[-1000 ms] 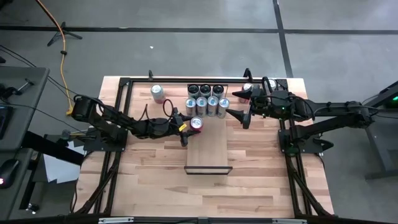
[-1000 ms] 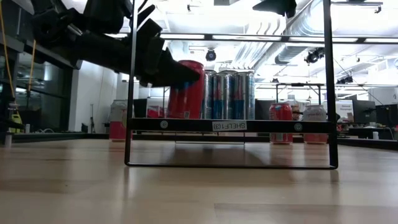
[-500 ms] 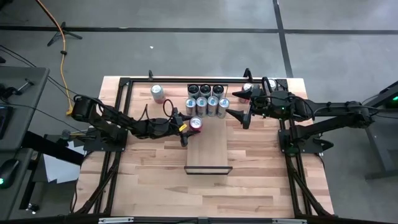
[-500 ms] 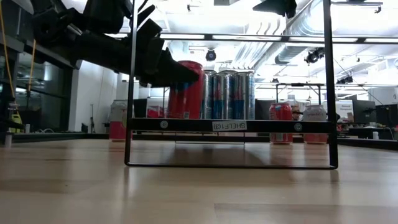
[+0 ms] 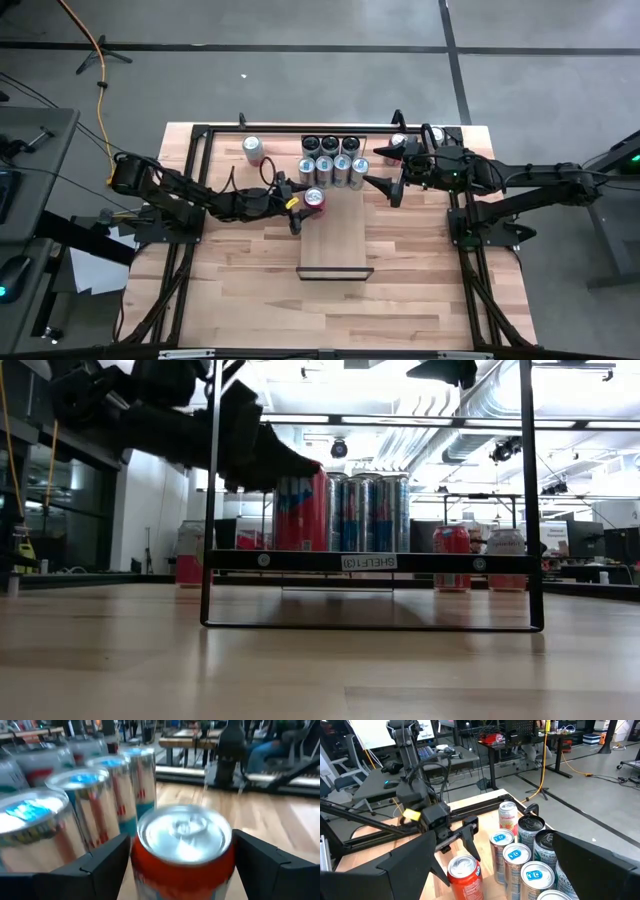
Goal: Place canned beverage on shelf
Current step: Put the left red soda can on the shelf
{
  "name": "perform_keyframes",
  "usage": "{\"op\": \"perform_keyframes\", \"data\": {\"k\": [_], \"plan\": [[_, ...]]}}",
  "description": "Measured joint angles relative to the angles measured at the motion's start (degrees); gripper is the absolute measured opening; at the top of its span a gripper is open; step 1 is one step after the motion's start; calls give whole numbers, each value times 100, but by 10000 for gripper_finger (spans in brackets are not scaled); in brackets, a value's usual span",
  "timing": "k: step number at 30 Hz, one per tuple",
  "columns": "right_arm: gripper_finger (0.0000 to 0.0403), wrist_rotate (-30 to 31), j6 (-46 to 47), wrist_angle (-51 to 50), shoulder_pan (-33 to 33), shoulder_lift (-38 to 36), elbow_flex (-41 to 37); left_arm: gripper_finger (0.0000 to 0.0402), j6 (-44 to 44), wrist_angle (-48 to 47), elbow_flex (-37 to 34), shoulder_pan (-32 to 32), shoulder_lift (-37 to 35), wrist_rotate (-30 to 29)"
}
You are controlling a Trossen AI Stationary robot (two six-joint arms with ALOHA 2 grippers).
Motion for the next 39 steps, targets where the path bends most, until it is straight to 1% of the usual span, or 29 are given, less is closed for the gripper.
{"op": "perform_keyframes", "data": {"k": [4, 7, 11, 16, 19, 23, 25, 28, 30, 35, 36, 39], "plan": [[386, 0, 0, 1, 0, 0, 0, 294, 7, -22, 0, 30, -389, -5], [386, 0, 0, 1, 0, 0, 0, 294, 13, -241, 0, 31, -853, -9], [386, 0, 0, 1, 0, 0, 0, 294, 26, -704, 0, 31, -1622, -12], [386, 194, 41, 48, 0, 17, -2, 294, 34, -735, 12, 31, -2690, -163], [386, 216, 408, 427, 0, 61, -20, 294, -115, -732, 60, 32, -3323, -348], [386, 201, 1193, 833, 0, 132, -24, 281, -138, -763, 74, 30, -4033, -369], [386, 202, 1367, 1042, 0, 191, -22, 265, -138, -763, 74, 31, -4287, -306], [386, 201, 1438, 1118, 0, 273, -23, 219, -78, -901, 74, 29, -4572, -234], [386, 184, 1309, 1081, 0, 326, -23, 175, -4, -1117, 72, 28, -4696, -216], [386, 96, 1245, 1015, 4, 573, -24, 30, -1, -1309, 72, 31, -4791, -213], [386, 36, 1245, 1002, 4, 620, -24, 16, -6, -1324, 72, 31, -4791, -212], [386, -118, 1355, 1047, 4, 788, -24, 15, 2, -1336, 72, 31, -4787, -258]]}}
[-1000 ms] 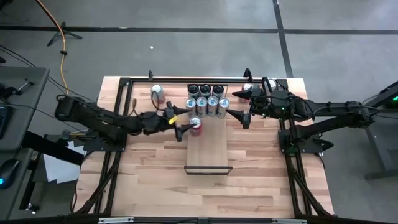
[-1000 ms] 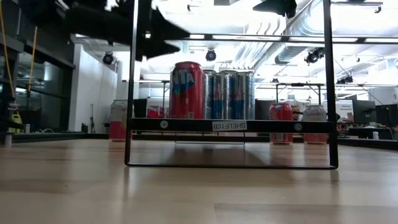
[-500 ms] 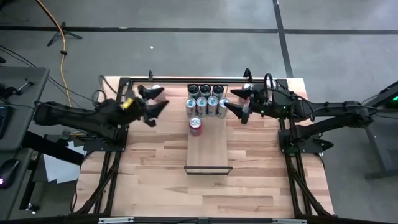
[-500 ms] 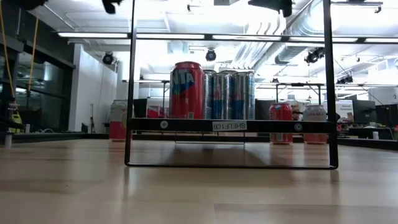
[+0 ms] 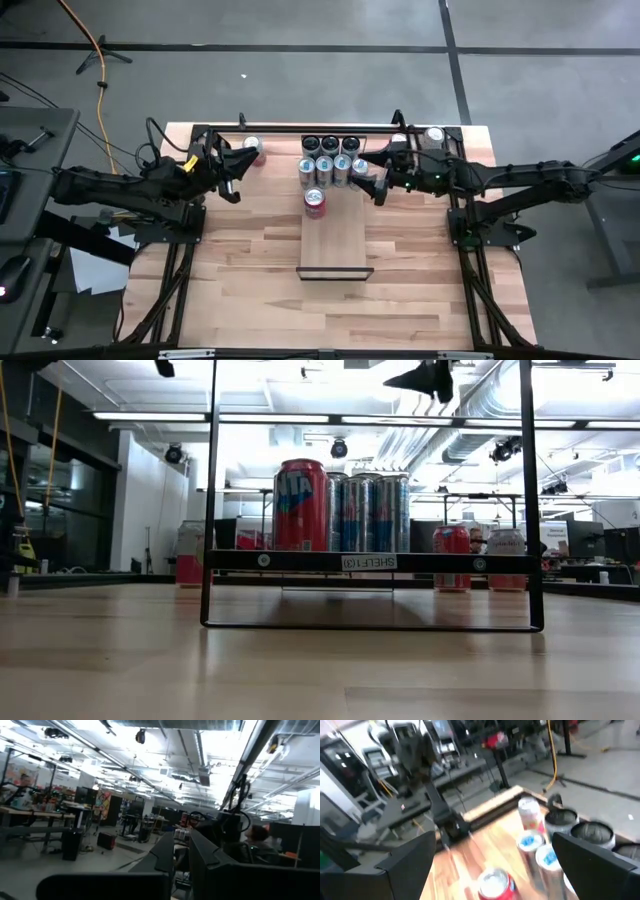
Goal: Place canned beverage on shelf
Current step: Put the left red soda can on the shelf
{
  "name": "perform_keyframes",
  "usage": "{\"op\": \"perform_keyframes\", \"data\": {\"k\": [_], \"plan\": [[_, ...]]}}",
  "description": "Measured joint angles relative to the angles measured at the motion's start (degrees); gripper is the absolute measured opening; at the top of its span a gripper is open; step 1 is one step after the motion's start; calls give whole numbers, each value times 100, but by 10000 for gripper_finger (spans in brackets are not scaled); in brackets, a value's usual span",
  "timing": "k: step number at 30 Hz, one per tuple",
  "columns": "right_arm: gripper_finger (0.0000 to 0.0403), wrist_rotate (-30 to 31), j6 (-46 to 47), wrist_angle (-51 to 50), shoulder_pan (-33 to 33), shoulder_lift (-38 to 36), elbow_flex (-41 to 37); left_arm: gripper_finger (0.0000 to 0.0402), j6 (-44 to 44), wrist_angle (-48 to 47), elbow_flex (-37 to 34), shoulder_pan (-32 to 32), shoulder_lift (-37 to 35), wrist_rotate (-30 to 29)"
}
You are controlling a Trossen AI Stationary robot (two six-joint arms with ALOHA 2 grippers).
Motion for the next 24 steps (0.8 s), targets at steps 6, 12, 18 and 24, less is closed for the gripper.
{"op": "perform_keyframes", "data": {"k": [6, 12, 18, 24], "plan": [[351, -517, 0, -448, 0, 397, 0, 4, -29, -111, -2, 0, 0, -220], [164, -1307, 0, -1076, 74, 855, 0, 1, -96, -148, -2, 0, 2, -334], [28, -1335, 131, -971, 224, 1509, 0, 1, -98, -178, -2, 0, 2, -437], [4, -1367, 894, -317, 361, 2167, 2, 1, -102, -308, -4, 0, 2, -437]]}}
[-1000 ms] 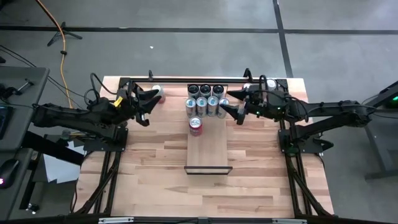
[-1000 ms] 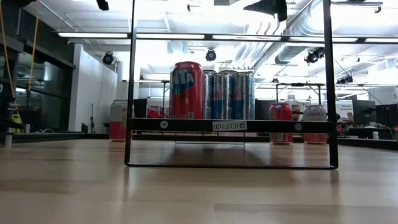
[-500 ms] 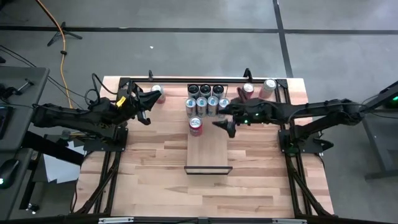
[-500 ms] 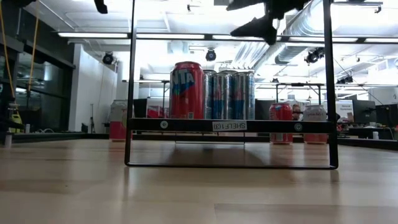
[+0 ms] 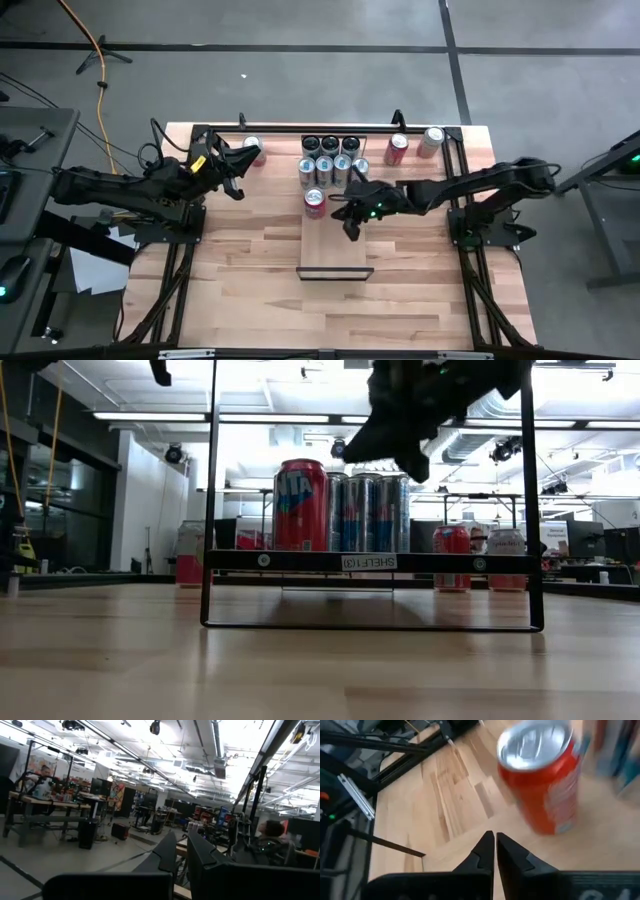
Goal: Place canned beverage on shelf
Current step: Put the left red soda can on the shelf
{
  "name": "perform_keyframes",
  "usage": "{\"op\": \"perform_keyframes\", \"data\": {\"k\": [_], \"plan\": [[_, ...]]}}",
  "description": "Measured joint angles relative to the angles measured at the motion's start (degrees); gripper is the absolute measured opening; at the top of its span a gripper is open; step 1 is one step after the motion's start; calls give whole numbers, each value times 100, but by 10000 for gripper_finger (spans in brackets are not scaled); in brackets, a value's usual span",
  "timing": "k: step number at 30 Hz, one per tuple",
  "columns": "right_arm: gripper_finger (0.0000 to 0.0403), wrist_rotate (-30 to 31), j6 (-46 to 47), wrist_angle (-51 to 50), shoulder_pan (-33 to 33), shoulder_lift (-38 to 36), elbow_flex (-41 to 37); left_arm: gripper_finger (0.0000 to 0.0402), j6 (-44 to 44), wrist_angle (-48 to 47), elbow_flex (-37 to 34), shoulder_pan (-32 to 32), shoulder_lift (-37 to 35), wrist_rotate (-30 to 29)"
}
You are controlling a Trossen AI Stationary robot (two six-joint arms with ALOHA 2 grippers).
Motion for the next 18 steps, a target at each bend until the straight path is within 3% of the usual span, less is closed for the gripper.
{"op": "perform_keyframes", "data": {"k": [9, 18], "plan": [[1, 216, 1259, 376, 231, 578, 0, 0, -249, 6, -2, 0, 0, -274], [0, 1087, 1402, 528, 398, 699, 0, 1, -448, 8, -2, -2, 0, -280]]}}
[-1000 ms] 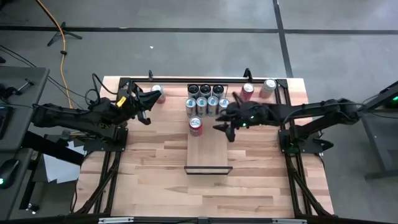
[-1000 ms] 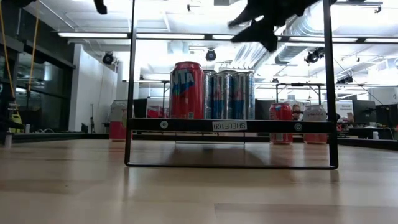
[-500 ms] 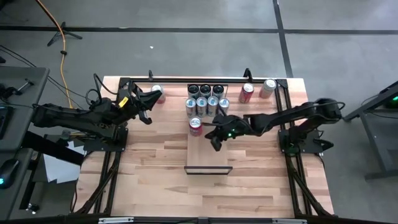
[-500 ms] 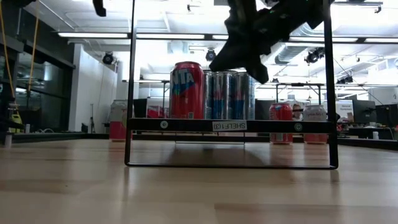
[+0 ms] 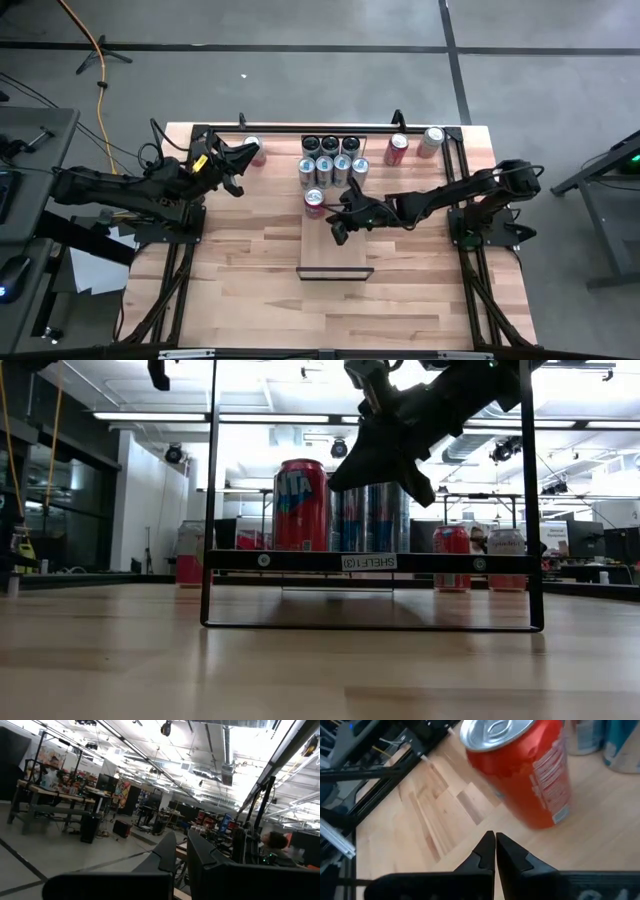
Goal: Place canned beverage on shelf
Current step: Put the left red soda can on the shelf
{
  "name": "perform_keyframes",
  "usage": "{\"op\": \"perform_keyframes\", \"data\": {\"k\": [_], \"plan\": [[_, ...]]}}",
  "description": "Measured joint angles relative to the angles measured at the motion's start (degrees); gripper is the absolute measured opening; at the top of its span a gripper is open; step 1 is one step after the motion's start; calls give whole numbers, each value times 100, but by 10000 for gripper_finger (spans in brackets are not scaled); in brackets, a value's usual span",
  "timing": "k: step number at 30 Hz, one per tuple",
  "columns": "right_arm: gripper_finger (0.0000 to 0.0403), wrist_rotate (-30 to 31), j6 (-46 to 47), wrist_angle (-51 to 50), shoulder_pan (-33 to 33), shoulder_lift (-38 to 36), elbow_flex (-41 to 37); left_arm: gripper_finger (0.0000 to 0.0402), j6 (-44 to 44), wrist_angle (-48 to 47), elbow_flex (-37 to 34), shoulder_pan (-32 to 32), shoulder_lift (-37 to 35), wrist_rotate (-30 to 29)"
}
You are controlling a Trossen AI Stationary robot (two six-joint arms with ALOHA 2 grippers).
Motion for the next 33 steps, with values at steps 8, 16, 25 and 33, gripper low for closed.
{"op": "perform_keyframes", "data": {"k": [8, 16, 25, 33], "plan": [[0, 52, -1, 77, -2, 0, 0, 0, -2, 0, 0, 0, 0, -4], [0, 45, -3, 272, -2, 96, 0, 1, -2, -11, 0, 0, 0, -10], [0, -102, -3, 1022, -2, 531, 2, 1, -64, -19, 0, 1, 0, -15], [0, 351, -4, 1167, -13, 625, 2, 0, -197, -22, 0, 1, 0, -15]]}}
